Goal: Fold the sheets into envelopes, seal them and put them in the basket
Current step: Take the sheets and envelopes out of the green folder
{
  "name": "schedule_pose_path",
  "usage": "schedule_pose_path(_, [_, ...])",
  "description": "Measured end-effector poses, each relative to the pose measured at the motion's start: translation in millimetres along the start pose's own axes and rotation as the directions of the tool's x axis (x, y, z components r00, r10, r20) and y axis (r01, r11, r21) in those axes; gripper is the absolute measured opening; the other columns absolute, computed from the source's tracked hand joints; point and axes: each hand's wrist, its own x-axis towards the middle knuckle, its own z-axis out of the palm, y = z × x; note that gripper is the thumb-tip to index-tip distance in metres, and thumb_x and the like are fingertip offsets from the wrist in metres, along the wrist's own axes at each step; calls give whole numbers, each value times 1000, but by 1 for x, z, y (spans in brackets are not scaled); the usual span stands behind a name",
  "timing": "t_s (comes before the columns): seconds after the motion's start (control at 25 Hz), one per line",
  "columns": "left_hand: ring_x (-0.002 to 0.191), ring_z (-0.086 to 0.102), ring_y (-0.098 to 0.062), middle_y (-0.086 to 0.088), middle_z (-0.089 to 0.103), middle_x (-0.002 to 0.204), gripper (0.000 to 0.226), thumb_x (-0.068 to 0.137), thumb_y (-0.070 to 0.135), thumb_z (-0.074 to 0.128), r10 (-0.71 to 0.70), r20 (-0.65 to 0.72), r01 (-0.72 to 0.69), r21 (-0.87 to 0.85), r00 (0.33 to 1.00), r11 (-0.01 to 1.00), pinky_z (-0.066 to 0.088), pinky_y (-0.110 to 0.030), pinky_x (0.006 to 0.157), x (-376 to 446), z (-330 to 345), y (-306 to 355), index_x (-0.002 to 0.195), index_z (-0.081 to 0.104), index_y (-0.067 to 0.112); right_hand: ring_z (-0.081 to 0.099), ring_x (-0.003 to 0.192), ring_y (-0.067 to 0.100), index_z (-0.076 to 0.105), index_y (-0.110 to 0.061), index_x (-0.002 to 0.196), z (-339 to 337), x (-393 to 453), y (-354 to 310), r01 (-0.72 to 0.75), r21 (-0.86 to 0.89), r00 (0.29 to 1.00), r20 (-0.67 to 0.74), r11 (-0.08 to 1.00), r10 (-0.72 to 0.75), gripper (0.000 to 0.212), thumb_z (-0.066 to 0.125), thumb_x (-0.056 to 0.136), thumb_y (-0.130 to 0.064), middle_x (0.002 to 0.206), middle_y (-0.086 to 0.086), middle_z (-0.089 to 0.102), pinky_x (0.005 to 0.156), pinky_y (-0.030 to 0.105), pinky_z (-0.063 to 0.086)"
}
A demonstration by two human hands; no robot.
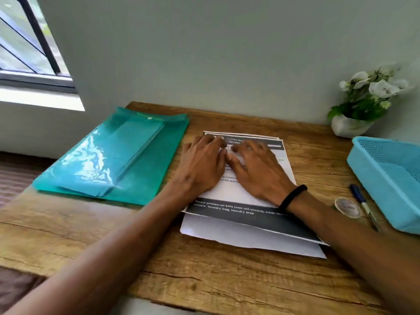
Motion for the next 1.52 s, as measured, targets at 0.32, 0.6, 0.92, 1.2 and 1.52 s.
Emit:
schedule_pose_path(0.32, [126,56,-34,-9,64,132,34,102,37,44,-5,55,5,11,998,1000,44,-54,106,0,1,-1,125,64,23,56,128,31,61,-24,133,-2,-1,-6,-5,-46,1000,20,999,6,68,22,97,-67,137,9,64,109,48,43])
schedule_pose_path(0.6, [123,56,-35,-8,60,129,42,97,46,39,114,157,-134,121,981,984,48,-56,102,14,-9,-9,126,62,26,57,116,33,57,-18,122,-7,15,-6,71,-171,997,56,983,-62,37,33,107,-42,126,13,65,104,45,41])
schedule_pose_path(0.92, [129,50,-31,-8,59,136,39,103,44,40,102,136,-106,22,985,994,44,-54,109,-2,-18,-5,131,61,26,67,88,27,67,-15,93,-70,56,-35,166,-248,906,421,955,-48,29,62,90,-44,98,7,72,74,41,56])
schedule_pose_path(1.2, [87,71,-30,-15,76,98,26,90,21,54,-233,-99,210,-203,967,956,59,-39,74,33,-77,-82,96,77,7,70,100,22,73,-14,112,-34,170,-118,255,26,953,160,966,-256,26,74,89,-26,109,5,74,87,33,58])
schedule_pose_path(1.52, [126,53,-32,-8,64,128,28,101,32,46,-398,-91,407,133,913,904,37,-45,105,18,-53,-154,112,68,17,68,109,32,67,-14,123,52,217,-140,396,-172,910,206,902,-360,28,58,100,-29,121,13,71,85,39,54])
